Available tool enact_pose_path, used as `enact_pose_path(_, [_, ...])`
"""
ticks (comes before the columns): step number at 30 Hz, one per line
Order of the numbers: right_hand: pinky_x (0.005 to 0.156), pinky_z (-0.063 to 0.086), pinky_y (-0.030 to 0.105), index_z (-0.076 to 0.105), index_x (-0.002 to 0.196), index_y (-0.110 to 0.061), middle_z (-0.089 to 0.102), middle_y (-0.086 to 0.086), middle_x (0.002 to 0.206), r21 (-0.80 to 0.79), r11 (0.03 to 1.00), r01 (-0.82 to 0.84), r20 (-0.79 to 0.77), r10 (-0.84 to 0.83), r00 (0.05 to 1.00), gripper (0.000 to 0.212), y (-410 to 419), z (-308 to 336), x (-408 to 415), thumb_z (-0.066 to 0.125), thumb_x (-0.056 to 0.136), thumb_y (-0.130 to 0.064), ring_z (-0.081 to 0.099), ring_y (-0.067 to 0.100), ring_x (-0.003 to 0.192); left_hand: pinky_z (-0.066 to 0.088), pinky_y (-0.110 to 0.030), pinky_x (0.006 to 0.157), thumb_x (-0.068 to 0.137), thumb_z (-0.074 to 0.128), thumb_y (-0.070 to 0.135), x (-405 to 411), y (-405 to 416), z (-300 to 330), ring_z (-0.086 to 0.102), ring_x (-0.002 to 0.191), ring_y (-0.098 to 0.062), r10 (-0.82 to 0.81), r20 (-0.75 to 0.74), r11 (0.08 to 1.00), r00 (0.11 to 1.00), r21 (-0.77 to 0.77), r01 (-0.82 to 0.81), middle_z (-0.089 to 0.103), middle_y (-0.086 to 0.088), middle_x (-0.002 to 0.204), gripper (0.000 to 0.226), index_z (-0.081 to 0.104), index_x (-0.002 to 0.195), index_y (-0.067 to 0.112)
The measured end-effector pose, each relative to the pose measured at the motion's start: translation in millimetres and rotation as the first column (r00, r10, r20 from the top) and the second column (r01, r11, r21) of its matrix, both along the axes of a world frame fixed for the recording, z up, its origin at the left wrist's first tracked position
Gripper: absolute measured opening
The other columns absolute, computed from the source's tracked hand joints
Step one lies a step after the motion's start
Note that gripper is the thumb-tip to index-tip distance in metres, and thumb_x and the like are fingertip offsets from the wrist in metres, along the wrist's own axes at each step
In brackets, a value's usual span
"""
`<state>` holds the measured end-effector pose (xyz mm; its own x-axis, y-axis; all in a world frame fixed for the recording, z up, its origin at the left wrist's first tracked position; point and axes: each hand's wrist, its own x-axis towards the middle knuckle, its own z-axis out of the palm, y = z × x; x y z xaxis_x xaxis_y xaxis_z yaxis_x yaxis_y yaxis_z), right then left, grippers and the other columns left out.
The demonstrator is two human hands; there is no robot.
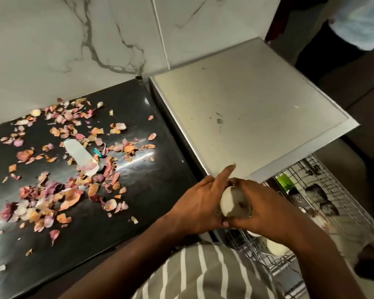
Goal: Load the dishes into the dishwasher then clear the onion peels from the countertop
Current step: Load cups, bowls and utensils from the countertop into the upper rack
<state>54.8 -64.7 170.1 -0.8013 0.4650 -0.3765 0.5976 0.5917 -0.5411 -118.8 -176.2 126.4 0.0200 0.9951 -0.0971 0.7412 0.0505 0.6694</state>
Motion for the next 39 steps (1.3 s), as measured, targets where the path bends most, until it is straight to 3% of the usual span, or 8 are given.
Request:
enact_pose_path(4, [0.091,0.054,0.027,0.039,0.146,-0.041,0.055,-0.020,0.131,-0.016,0.998,0.057,0.006,-0.057,0.998,0.092,-4,-5,21,0.072,0.070,-0.080,0.056,0.001,0.112,0.032,-0.032,0.117,0.083,0.080,0.057,16,8,-4,0.036,0.142,-0.018,-0.074,-0.025,0.997,0.997,-0.018,0.074,0.051,0.005,0.154,0.129,-0.014,0.164,0.023])
enact_pose_path(7, [0.081,0.053,0.018,0.053,0.128,-0.040,0.062,-0.022,0.115,-0.047,0.992,0.117,-0.036,-0.118,0.992,0.065,-8,-2,31,0.074,0.076,-0.073,0.061,-0.003,0.100,0.035,-0.036,0.119,0.086,0.073,0.063,27,14,-8,0.047,0.134,-0.023,-0.143,-0.127,0.987,0.982,0.060,0.151,0.058,-0.002,0.146,0.124,-0.012,0.164,0.018])
enact_pose_path(12, [0.069,0.060,0.026,0.063,0.112,-0.032,0.072,-0.015,0.091,-0.138,0.972,0.189,-0.032,-0.195,0.980,0.048,-5,-2,45,0.081,0.073,-0.053,0.069,-0.001,0.080,0.037,-0.035,0.117,0.080,0.076,0.063,45,21,-9,0.049,0.132,-0.024,-0.166,-0.124,0.985,0.978,0.019,0.170,0.060,-0.007,0.144,0.123,-0.008,0.161,0.026])
enact_pose_path(17, [0.080,0.056,0.029,0.043,0.132,-0.038,0.060,-0.015,0.117,0.021,0.980,0.200,0.144,-0.201,0.969,0.078,14,-13,84,0.069,0.070,-0.077,0.059,0.002,0.094,0.022,-0.031,0.123,0.084,0.077,0.059,42,29,-8,0.037,0.143,-0.019,-0.126,-0.164,0.987,0.978,-0.117,0.107,0.045,-0.004,0.155,0.115,0.001,0.164,0.027])
enact_pose_path(20, [0.085,0.050,0.031,0.034,0.148,-0.034,0.056,-0.008,0.130,0.107,0.972,0.209,0.280,-0.231,0.932,0.087,29,-18,104,0.072,0.079,-0.071,0.055,0.009,0.102,0.008,-0.031,0.126,0.091,0.072,0.051,33,30,-14,0.019,0.155,-0.018,-0.094,-0.261,0.988,0.961,-0.140,0.059,0.023,0.001,0.169,0.102,0.006,0.165,0.028])
enact_pose_path(25, [0.093,0.052,0.037,0.034,0.148,-0.030,0.054,-0.005,0.139,0.163,0.975,0.150,0.359,-0.201,0.911,0.089,59,-62,116,0.073,0.077,-0.068,0.060,0.019,0.117,-0.006,-0.027,0.119,0.098,0.062,0.051,34,30,-20,0.002,0.159,-0.015,-0.101,-0.329,0.975,0.939,-0.220,0.028,0.002,0.006,0.174,0.090,0.007,0.166,0.028])
enact_pose_path(35, [0.095,0.055,0.043,0.049,0.134,-0.025,0.061,0.005,0.129,0.109,0.994,-0.006,0.402,-0.039,0.915,0.075,100,-162,64,0.078,0.076,-0.060,0.064,0.027,0.115,0.008,-0.039,0.130,0.098,0.062,0.051,45,23,-34,0.003,0.160,-0.016,-0.128,-0.371,0.913,0.920,-0.406,-0.036,0.006,0.001,0.174,0.092,0.007,0.166,0.022])
enact_pose_path(39, [0.106,0.048,0.044,0.034,0.154,-0.025,0.047,0.009,0.153,0.099,0.991,-0.094,0.463,0.037,0.886,0.084,112,-198,51,0.071,0.086,-0.059,0.053,0.033,0.133,0.013,-0.041,0.130,0.096,0.066,0.050,49,13,-39,0.005,0.160,-0.015,-0.072,-0.350,0.898,0.934,-0.431,-0.092,0.008,0.004,0.174,0.092,0.009,0.166,0.026])
